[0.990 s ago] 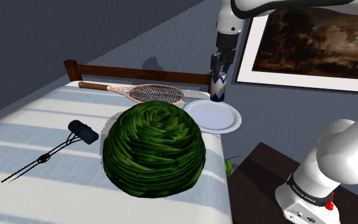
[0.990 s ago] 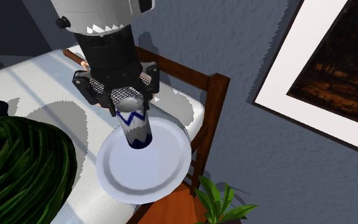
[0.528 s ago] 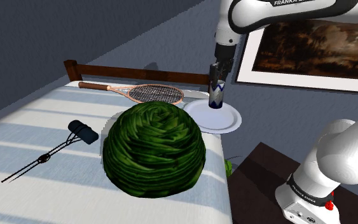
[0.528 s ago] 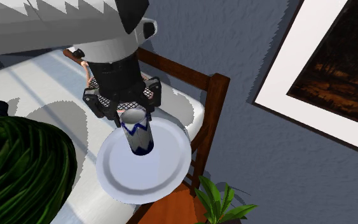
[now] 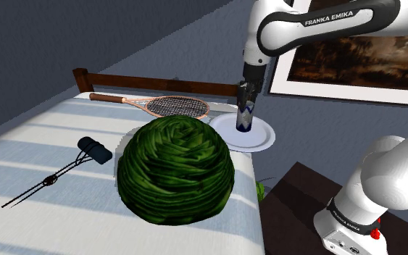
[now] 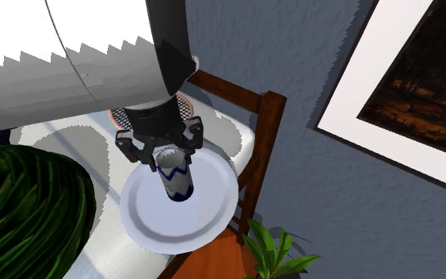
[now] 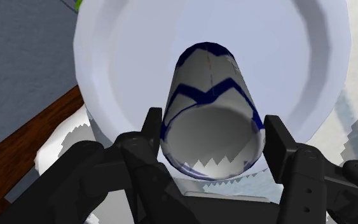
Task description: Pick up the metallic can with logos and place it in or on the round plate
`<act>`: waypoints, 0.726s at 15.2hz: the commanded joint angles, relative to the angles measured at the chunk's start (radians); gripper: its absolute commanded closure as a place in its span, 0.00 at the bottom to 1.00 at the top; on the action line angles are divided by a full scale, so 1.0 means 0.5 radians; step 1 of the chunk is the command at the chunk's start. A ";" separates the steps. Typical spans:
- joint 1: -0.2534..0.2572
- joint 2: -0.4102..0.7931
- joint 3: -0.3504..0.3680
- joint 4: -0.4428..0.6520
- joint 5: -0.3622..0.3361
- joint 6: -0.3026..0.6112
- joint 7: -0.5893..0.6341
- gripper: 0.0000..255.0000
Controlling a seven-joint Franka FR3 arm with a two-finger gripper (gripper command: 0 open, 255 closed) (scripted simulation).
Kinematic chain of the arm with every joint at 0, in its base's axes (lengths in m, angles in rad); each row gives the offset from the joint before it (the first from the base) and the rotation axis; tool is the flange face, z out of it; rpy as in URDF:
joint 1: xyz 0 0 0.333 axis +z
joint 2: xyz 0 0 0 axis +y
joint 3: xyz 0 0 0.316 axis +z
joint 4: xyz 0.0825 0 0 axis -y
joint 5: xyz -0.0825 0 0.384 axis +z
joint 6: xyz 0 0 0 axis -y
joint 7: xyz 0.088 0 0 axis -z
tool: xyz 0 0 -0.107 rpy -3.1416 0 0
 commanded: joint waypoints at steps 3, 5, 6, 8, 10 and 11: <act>0.000 0.007 0.001 -0.060 0.000 0.069 0.002 1.00; 0.000 0.007 0.001 -0.060 0.000 0.069 0.002 1.00; 0.000 0.007 0.001 -0.060 0.000 0.069 0.002 1.00; 0.000 0.007 0.001 -0.060 0.000 0.069 0.002 1.00; 0.000 0.007 0.001 -0.060 0.000 0.069 0.002 1.00; 0.001 0.007 0.001 -0.060 0.000 0.069 0.002 0.00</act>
